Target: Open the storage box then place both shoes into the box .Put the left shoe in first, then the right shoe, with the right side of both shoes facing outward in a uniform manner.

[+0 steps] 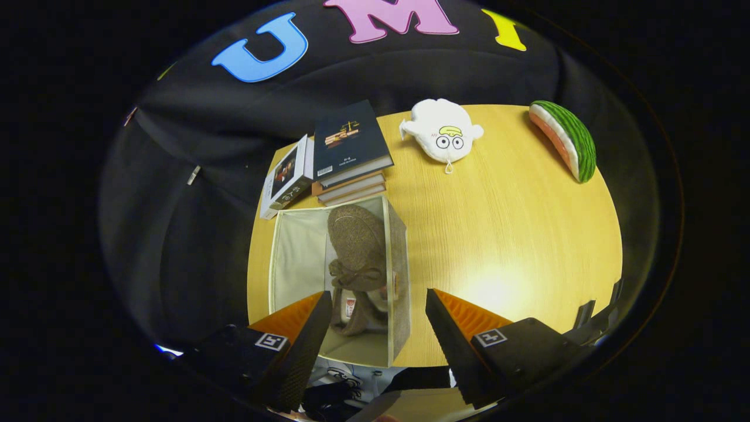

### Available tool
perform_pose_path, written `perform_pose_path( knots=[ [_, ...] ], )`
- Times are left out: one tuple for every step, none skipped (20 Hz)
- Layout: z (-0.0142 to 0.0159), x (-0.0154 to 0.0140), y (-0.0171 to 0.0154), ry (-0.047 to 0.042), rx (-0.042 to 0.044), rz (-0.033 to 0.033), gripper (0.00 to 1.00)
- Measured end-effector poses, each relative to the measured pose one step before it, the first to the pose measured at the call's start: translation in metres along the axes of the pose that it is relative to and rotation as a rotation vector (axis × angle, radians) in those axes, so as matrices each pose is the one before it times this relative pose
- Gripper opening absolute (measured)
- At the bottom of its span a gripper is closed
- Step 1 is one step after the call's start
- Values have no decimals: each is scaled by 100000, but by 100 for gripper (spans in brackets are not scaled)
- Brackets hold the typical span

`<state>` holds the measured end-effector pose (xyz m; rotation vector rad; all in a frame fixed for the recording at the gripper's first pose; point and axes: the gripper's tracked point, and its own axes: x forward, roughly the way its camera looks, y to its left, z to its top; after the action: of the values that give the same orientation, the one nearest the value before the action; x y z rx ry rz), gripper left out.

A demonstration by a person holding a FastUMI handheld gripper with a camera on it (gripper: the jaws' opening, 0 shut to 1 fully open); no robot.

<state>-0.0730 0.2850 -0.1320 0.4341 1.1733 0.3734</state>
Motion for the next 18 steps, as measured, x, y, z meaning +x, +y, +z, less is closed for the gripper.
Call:
perform_pose_path(
  knots=[
    [452, -317, -494, -2379, -355, 219, 99],
    [506, -412, -636, -2509, -523, -101, 99],
    [550, -367, -679, -2464, -508, -194, 99],
    [492, -375, -663, -2418, -471, -282, 99],
    [677, -414, -773, -2903, -797, -323, 99],
    [742, -460, -842, -3038, -1370, -600, 99],
    [770, -431, -899, -3170, -1700, -790, 99],
    [780, -407, -925, -3200, -1993, -1024, 99],
    [783, -424, -988, -2940, -2096, -1034, 99],
    [730, -506, -858, -2937, -1907, -790, 99],
    [827, -514, -939, -3023, -1606, -605, 99],
    [909, -237, -672, -2979, -1151, -384, 99],
    [827, -486, -917, -2864, -703, -536, 99],
    [723, -331, -872, -2887, -587, -165, 99],
    [807, -377, -867, -2755, -634, -182, 99],
    [849, -417, -923, -2935, -672, -54, 99],
    [815, -453, -948, -3047, -767, -234, 99],
    [882, -1194, -848, -2625, -1007, -125, 98]
  ],
)
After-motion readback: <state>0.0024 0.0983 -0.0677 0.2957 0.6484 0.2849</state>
